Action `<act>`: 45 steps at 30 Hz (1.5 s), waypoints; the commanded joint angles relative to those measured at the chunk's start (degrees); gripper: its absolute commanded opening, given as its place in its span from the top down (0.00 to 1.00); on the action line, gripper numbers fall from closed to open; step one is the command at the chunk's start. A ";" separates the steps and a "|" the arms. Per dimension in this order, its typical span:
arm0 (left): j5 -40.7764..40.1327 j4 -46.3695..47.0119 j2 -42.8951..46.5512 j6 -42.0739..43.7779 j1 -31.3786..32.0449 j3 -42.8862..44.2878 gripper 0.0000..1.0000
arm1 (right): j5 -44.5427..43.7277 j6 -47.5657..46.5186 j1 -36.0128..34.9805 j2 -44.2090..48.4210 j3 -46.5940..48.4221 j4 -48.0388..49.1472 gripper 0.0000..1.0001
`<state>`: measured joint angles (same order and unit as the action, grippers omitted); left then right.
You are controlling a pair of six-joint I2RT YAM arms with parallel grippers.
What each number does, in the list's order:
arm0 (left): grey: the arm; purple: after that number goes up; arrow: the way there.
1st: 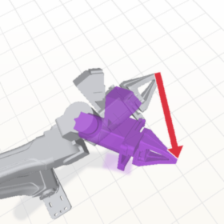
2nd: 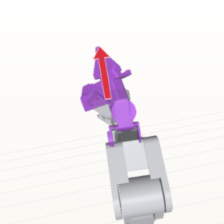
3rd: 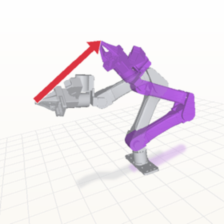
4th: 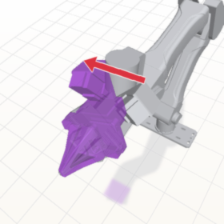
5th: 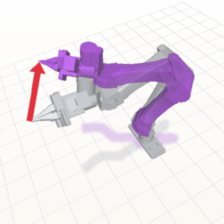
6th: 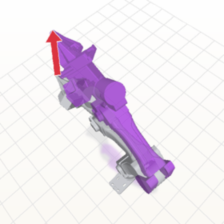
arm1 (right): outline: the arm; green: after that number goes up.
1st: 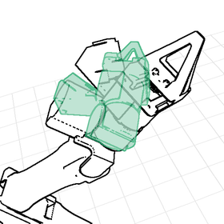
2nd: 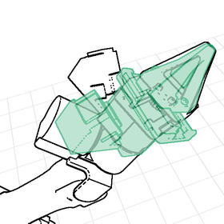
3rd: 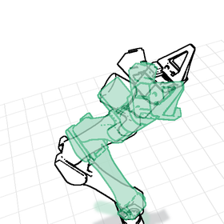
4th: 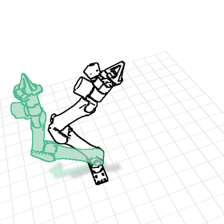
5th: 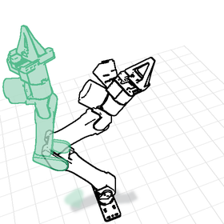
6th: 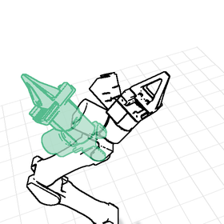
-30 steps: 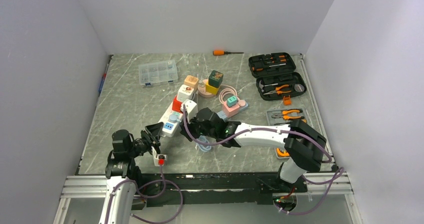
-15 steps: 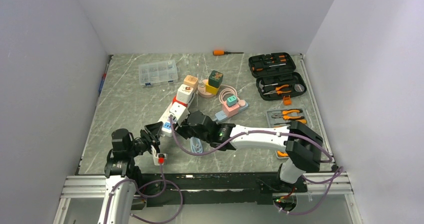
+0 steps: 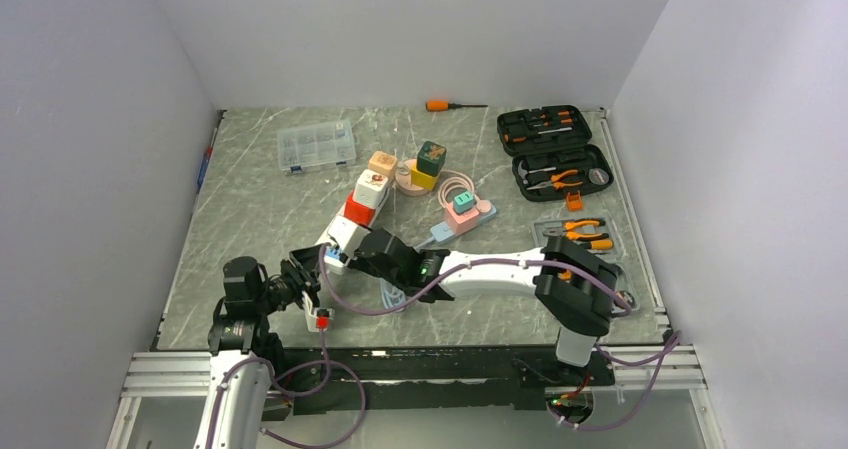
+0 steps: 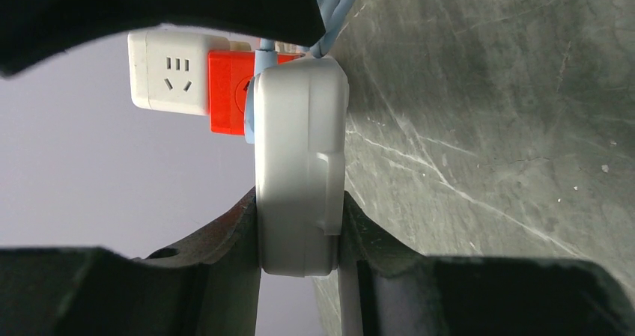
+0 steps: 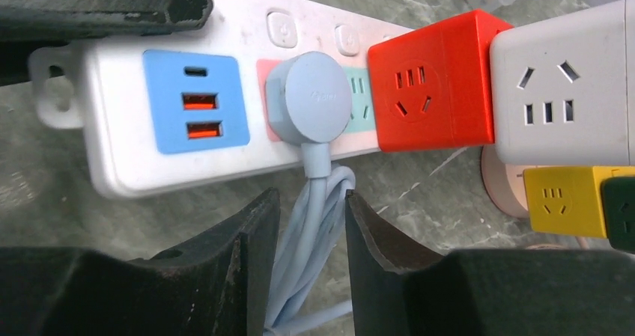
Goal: Pull the plug off the socket
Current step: Remove the plug from the socket.
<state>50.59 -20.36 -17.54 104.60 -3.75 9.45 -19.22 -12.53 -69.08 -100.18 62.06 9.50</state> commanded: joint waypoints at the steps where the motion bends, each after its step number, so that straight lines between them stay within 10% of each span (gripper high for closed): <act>1: 3.39 2.91 -0.12 1.62 0.42 3.98 1.00 | -5.72 -3.16 -1.06 -3.34 4.13 3.73 0.64; 9: 3.36 -0.71 -1.15 6.81 0.52 4.44 1.00 | -16.13 -8.73 -3.35 -7.07 4.47 11.75 1.00; 19: -2.33 -16.46 -5.68 24.84 0.74 6.47 0.99 | -23.15 -11.00 -3.45 -3.58 0.57 21.80 1.00; 45: -11.45 -20.23 -8.68 29.10 1.80 6.03 1.00 | -22.13 -3.03 -1.90 4.14 -3.89 20.01 1.00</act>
<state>44.14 -34.24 -24.27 118.61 -1.87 16.40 -40.40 -17.69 -69.89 -98.00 58.37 26.68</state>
